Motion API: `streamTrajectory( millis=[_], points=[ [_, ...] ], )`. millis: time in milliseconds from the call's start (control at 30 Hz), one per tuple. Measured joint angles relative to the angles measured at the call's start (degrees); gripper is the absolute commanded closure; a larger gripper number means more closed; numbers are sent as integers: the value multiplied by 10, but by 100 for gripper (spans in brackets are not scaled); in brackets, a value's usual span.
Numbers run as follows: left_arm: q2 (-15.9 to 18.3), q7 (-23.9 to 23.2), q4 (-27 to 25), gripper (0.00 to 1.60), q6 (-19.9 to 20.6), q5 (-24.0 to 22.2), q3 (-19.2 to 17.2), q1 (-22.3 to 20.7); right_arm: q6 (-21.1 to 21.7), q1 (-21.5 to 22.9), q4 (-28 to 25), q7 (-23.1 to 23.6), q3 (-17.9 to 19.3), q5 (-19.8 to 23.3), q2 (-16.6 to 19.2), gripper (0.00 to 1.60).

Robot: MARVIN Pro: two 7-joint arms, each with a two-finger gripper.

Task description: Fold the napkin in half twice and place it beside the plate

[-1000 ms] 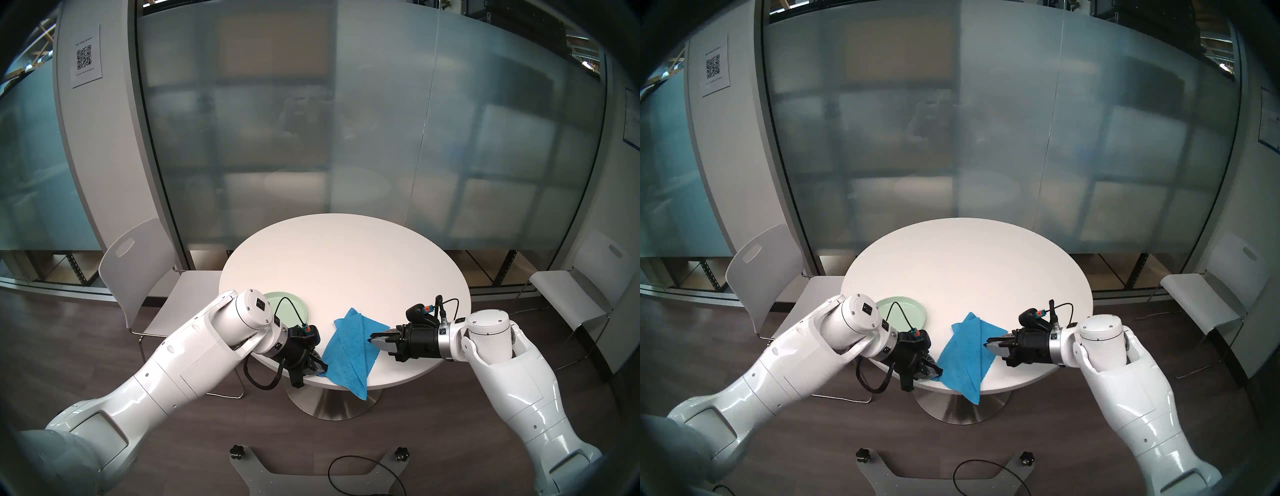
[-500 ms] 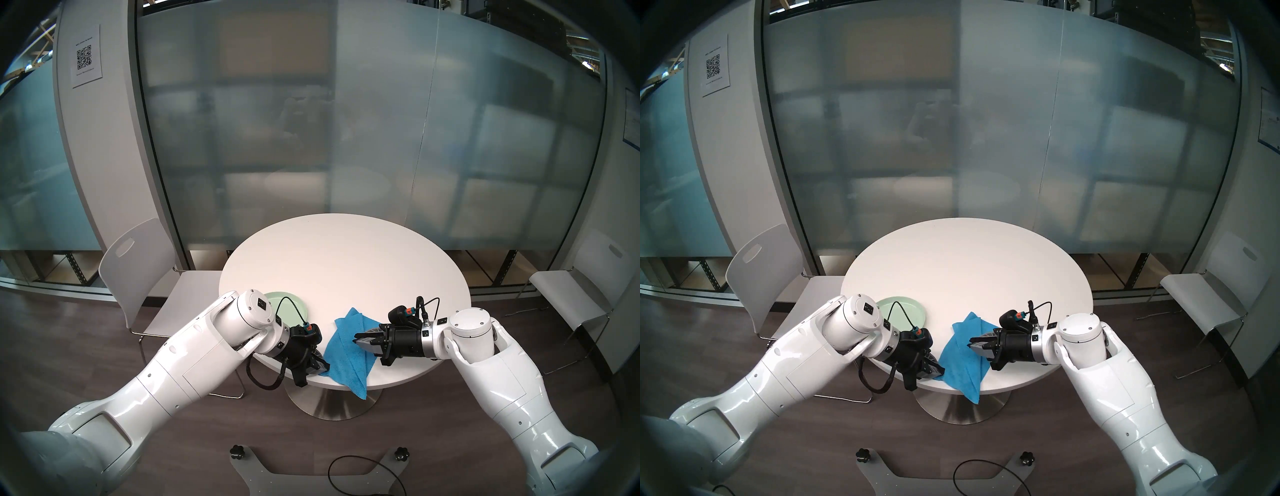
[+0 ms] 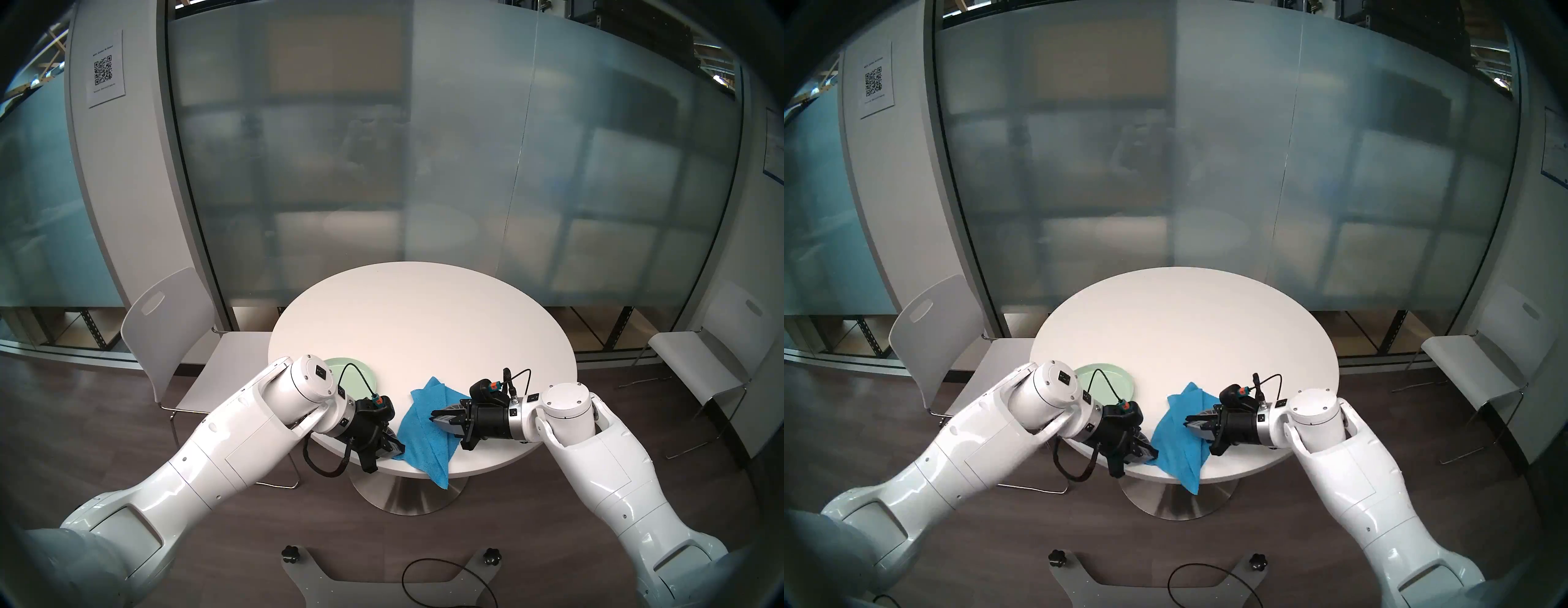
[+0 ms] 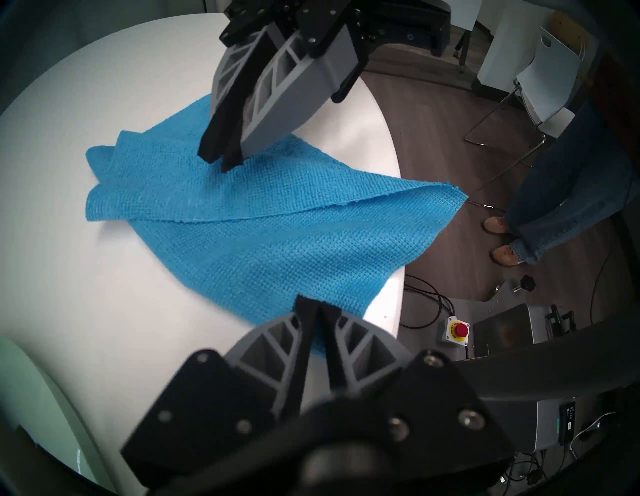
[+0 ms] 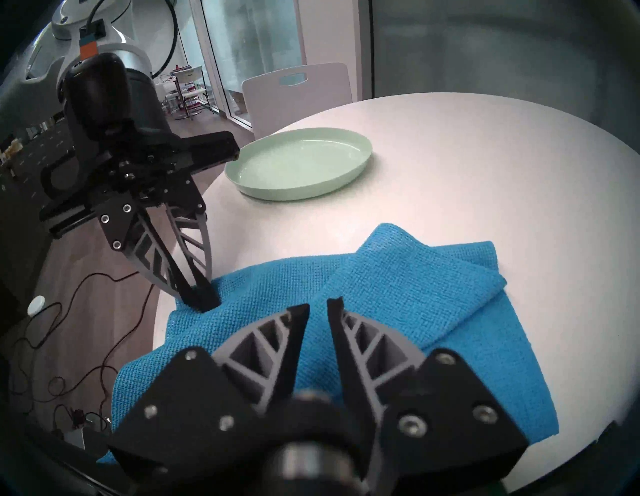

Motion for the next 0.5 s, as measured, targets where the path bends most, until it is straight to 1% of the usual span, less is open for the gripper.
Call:
streamTrajectory(
  millis=[300, 500],
  points=[
    [-1, 0, 5, 103, -2, -2, 1, -3, -9, 12, 15, -2, -6, 1, -12, 99],
    [-1, 0, 6, 103, -2, -3, 2, -4, -17, 21, 34, 3, -16, 0, -19, 101]
  ],
)
